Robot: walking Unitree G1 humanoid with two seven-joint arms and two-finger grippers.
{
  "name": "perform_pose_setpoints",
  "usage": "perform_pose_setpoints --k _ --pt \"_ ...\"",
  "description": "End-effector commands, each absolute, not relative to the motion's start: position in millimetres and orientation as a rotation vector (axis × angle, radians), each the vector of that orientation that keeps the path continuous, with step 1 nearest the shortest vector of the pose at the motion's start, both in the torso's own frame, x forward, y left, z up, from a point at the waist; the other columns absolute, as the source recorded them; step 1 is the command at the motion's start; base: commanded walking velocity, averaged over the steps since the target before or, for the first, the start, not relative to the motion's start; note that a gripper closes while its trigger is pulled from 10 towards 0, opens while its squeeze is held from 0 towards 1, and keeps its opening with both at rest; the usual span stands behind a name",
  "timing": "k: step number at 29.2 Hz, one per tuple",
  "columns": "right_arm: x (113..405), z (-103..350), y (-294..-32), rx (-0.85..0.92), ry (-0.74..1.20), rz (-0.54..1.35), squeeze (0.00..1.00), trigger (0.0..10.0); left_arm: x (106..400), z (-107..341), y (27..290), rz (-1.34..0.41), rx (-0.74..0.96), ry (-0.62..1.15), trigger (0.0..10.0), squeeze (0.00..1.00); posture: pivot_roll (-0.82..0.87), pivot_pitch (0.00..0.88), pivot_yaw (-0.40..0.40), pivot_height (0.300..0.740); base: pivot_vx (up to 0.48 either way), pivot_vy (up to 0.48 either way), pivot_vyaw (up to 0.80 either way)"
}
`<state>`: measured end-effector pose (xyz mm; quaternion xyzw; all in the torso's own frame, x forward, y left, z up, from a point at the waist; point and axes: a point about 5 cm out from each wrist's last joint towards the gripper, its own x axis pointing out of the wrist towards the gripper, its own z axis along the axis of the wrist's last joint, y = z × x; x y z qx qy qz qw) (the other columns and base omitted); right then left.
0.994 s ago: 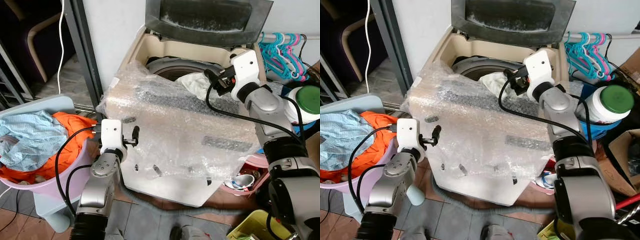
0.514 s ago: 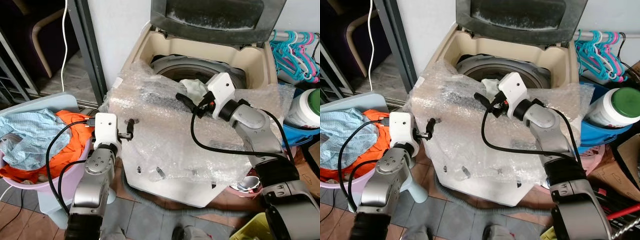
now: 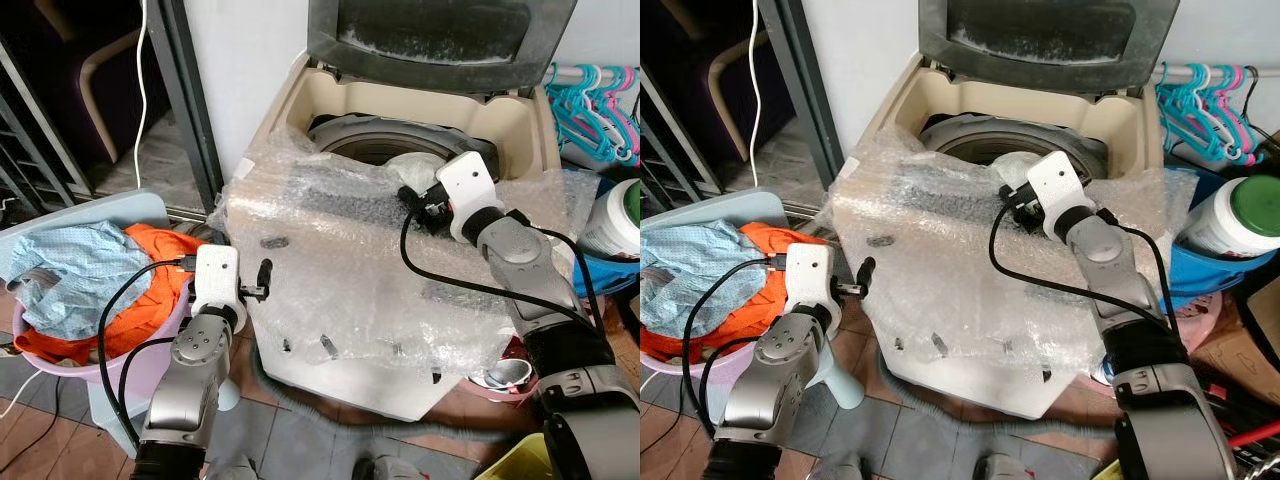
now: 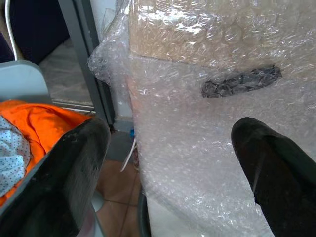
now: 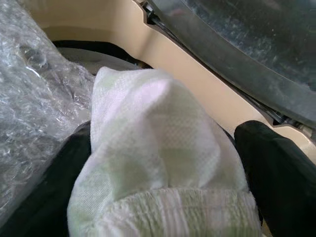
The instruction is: Clothes washing
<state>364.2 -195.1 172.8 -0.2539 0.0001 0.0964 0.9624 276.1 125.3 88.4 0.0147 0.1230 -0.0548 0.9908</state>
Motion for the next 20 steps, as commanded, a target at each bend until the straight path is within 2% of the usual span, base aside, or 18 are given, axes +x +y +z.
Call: perform_pose_setpoints --k 1,3,5,8,14,20 --pt "366 197 -211 -0.462 -0.093 0.115 0.0 10.0 279 89 124 -0.108 0.035 0.249 10.0 0.0 -0.04 0.0 0.021 0.74 0.0 0.0 0.0" --pt "364 205 -199 -0.439 -0.149 0.171 0.0 10.0 281 90 124 -0.108 0.033 0.246 10.0 0.0 -0.04 0.0 0.026 0.74 0.0 0.0 0.0" --pt "357 211 -165 -0.377 -0.182 0.408 0.0 10.0 281 92 121 -0.137 0.042 0.241 10.0 0.0 -0.05 0.0 0.045 0.74 0.0 0.0 0.0" --pt "343 210 -137 -0.278 -0.155 0.683 0.0 10.0 279 90 121 -0.153 0.049 0.245 10.0 0.0 -0.05 0.0 0.049 0.74 0.0 0.0 0.0" --pt "332 195 -138 -0.216 -0.129 0.655 0.0 10.0 277 86 122 -0.136 0.04 0.254 10.0 0.0 -0.04 0.0 0.022 0.74 0.0 0.0 0.0" --pt "308 170 -144 -0.118 -0.108 0.473 0.0 10.0 269 82 125 -0.114 0.008 0.25 10.0 0.0 -0.05 0.0 -0.002 0.74 0.0 0.0 0.0"
